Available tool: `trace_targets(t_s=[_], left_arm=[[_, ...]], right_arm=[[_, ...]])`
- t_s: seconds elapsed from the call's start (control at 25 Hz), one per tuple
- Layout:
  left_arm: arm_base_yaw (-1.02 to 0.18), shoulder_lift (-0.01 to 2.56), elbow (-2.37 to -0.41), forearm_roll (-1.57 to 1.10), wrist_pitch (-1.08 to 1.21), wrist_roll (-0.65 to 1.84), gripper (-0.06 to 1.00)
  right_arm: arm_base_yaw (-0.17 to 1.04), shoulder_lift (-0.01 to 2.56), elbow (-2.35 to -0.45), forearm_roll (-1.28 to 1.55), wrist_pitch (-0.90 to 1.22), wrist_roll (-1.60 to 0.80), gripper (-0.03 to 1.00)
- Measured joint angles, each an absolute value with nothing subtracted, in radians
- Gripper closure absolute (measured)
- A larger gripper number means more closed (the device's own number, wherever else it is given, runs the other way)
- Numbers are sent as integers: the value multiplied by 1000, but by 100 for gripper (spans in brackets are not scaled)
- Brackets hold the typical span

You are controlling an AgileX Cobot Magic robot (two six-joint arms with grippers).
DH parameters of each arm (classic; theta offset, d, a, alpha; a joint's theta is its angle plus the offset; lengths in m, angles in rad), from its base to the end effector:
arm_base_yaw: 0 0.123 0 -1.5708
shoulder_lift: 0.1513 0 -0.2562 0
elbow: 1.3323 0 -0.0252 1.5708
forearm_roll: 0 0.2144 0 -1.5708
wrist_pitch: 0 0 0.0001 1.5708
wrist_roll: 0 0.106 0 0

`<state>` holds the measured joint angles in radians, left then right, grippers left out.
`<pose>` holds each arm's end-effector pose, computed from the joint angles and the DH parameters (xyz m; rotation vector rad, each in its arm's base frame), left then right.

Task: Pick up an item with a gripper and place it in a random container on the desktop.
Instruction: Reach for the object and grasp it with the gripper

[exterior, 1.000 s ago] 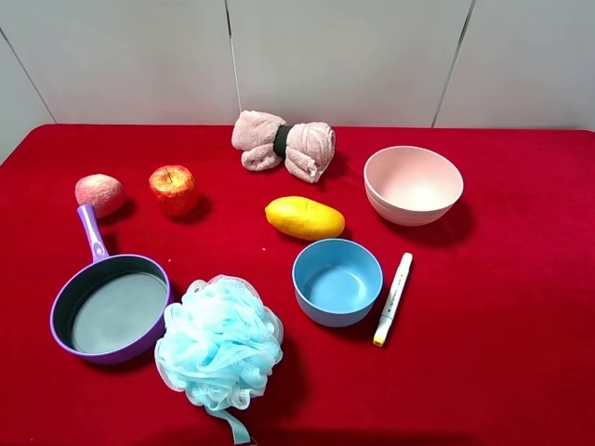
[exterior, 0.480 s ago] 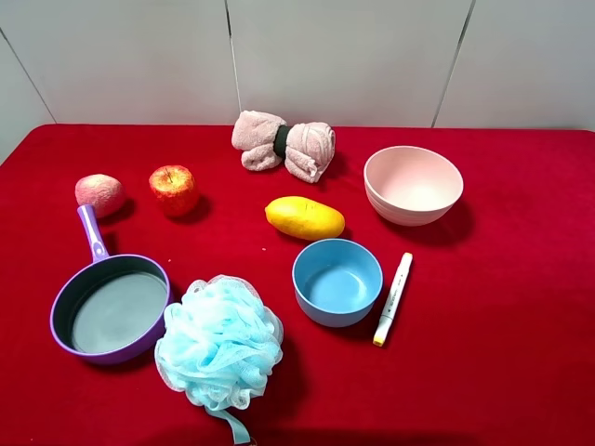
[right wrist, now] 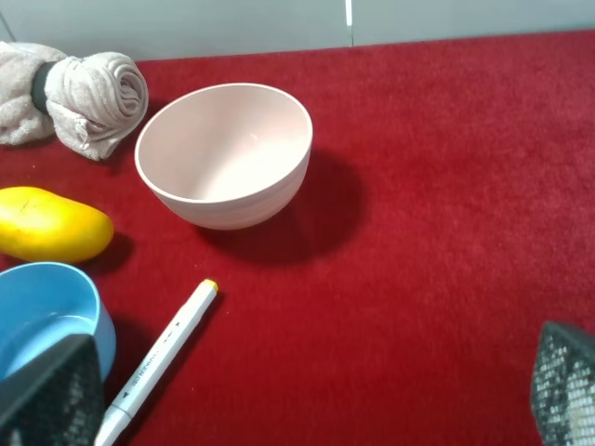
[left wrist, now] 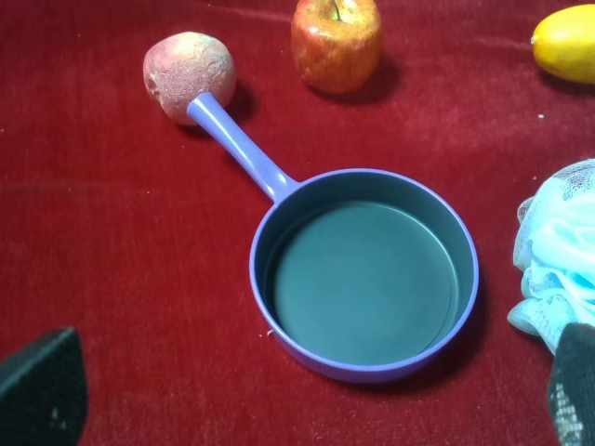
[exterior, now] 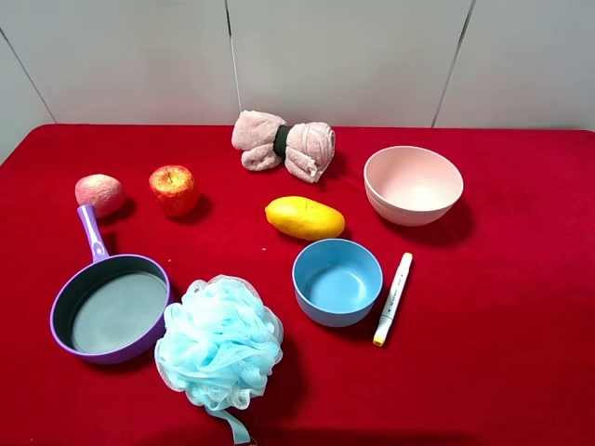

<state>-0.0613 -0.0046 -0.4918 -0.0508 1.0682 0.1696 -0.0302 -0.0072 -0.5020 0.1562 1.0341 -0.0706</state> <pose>0.0050 -0.0050 0.2503 0.2391 2.0404 0.0063 0.0055 0.0140 0.2570 -0.0460 2.0005 0.1211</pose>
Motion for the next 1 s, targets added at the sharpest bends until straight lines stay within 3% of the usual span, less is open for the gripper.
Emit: trace_targets(t_s=[0.6,1.0], left_arm=[[-61,-5,-492,-51,1068,170,-4],[-61,-5,-492,-51,1068,171,-4]], right_arm=[[-30,-3,-510,212,1022,-70,28],[-30,297,-628,310,1000,-210,28]])
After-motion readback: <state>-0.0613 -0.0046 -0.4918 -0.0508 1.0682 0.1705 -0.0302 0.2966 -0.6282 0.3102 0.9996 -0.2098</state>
